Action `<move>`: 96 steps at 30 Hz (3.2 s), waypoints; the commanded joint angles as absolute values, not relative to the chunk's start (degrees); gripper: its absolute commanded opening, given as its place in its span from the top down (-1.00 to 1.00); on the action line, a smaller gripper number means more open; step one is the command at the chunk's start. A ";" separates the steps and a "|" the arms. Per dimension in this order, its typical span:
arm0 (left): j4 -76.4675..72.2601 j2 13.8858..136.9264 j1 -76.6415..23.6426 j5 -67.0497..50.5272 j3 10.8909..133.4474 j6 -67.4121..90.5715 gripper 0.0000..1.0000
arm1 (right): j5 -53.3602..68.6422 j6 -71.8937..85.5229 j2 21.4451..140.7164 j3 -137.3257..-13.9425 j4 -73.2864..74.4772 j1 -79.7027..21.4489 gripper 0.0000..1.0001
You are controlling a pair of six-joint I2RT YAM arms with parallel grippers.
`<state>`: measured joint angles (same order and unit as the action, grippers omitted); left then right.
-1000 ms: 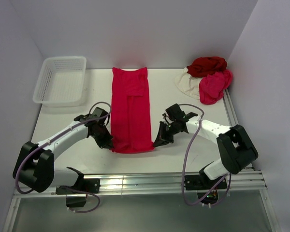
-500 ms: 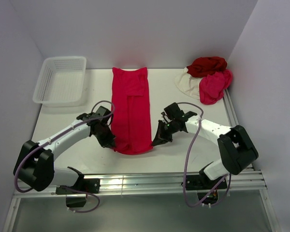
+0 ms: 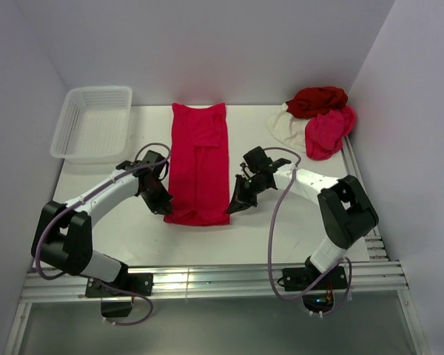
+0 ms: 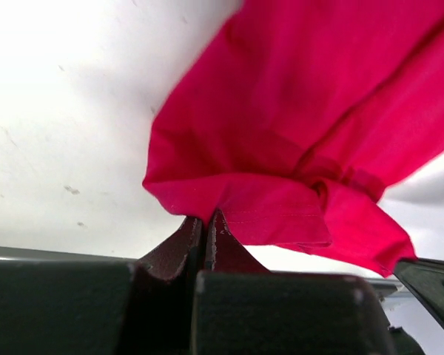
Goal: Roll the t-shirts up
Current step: Roll the tshirt
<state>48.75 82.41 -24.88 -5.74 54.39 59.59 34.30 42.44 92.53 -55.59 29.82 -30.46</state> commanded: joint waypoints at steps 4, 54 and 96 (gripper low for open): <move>48.25 86.65 -22.50 -4.83 59.58 56.08 0.99 | 35.16 40.61 96.06 -61.52 31.46 -28.48 1.00; 32.78 63.89 -12.92 -20.56 39.64 57.48 -0.35 | 32.61 47.82 91.57 -51.76 6.24 -42.35 0.30; 48.96 55.02 -0.88 -14.59 45.35 54.93 -0.40 | -12.37 -9.75 105.90 -73.12 20.92 -63.98 0.03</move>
<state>48.53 55.18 -1.43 -13.37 45.36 55.24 -7.33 -8.49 105.32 -70.52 22.09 -63.77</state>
